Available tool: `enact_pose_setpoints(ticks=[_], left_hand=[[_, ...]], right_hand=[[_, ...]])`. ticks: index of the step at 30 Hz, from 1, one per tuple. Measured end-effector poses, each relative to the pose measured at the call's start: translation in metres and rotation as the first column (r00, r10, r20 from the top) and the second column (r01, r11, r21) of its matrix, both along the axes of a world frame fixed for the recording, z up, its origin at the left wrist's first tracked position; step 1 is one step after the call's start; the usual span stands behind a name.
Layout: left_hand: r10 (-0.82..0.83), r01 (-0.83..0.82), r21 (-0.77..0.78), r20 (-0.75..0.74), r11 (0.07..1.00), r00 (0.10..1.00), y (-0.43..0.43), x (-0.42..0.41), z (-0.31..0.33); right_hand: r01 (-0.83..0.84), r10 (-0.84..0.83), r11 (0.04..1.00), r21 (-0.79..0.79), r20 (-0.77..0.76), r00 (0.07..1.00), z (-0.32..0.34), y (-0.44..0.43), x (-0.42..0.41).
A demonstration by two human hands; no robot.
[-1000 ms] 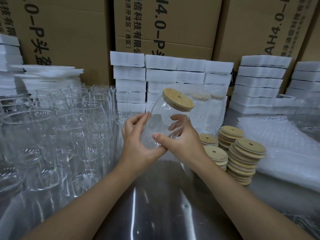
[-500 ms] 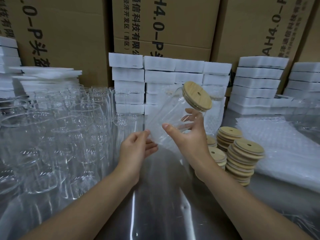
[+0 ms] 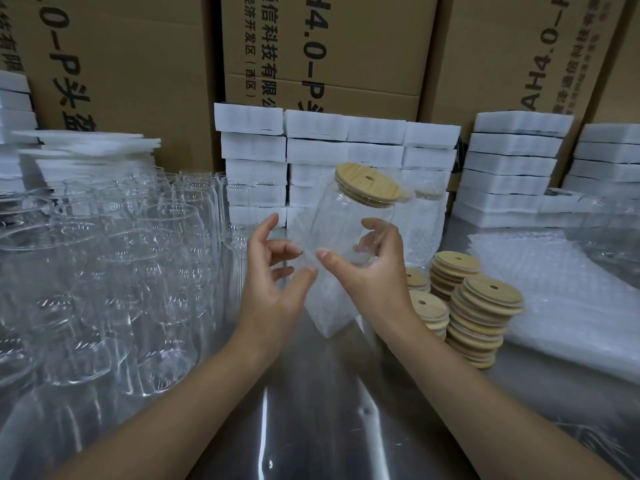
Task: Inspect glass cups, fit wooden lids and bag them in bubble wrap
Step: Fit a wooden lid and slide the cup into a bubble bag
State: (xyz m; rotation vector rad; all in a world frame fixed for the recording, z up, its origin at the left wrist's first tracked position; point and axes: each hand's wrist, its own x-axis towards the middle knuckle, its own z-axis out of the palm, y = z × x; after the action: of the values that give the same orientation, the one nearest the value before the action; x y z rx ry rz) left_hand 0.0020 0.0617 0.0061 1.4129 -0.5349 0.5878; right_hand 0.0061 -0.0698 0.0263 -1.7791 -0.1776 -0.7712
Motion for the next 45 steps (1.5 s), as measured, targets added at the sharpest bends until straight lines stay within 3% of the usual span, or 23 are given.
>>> enact_pose_setpoints(ticks=[3,8,17,21,26,29,31,36,41,45], left_hand=[[0.03,-0.034,0.157,0.027,0.987,0.999,0.0,0.001,-0.006],[0.055,-0.021,0.318,-0.099,0.948,0.994,-0.001,0.011,-0.014],[0.09,-0.055,0.184,-0.188,0.981,0.978,0.003,0.019,-0.021],[0.09,-0.082,0.059,-0.146,0.995,0.985,0.001,0.015,-0.015],[0.119,-0.13,-0.136,-0.087,0.982,0.989,0.005,0.009,-0.006],[0.102,-0.114,-0.18,-0.073,0.977,0.992,0.008,0.007,-0.003],[0.093,-0.101,-0.181,-0.053,0.978,0.994,0.007,0.006,-0.002],[0.025,-0.024,-0.148,0.003,0.989,1.0,0.007,0.007,-0.001],[-0.081,0.079,-0.077,-0.019,0.994,0.997,0.012,0.008,0.0],[-0.069,0.086,0.121,-0.137,0.989,0.988,0.013,0.013,-0.006]], right_hand=[[0.0,0.0,0.999,0.048,-0.004,1.0,0.003,-0.001,-0.001],[-0.075,0.08,0.989,0.124,-0.029,0.996,0.002,0.005,-0.005],[-0.194,0.173,0.97,-0.144,-0.142,0.975,-0.006,0.009,-0.007],[-0.3,0.273,0.945,-0.134,-0.184,0.944,-0.005,0.008,-0.008],[-0.471,0.46,0.882,-0.012,-0.193,0.867,-0.009,0.007,-0.009],[-0.488,0.459,0.869,-0.081,-0.238,0.856,-0.014,0.007,-0.009],[-0.458,0.409,0.871,-0.177,-0.255,0.876,-0.018,0.009,-0.009],[-0.392,0.349,0.908,-0.149,-0.246,0.904,-0.024,0.011,-0.005],[-0.328,0.319,0.944,-0.026,-0.171,0.932,-0.018,0.006,-0.003],[-0.309,0.318,0.945,0.105,-0.079,0.945,-0.012,0.003,-0.001]])
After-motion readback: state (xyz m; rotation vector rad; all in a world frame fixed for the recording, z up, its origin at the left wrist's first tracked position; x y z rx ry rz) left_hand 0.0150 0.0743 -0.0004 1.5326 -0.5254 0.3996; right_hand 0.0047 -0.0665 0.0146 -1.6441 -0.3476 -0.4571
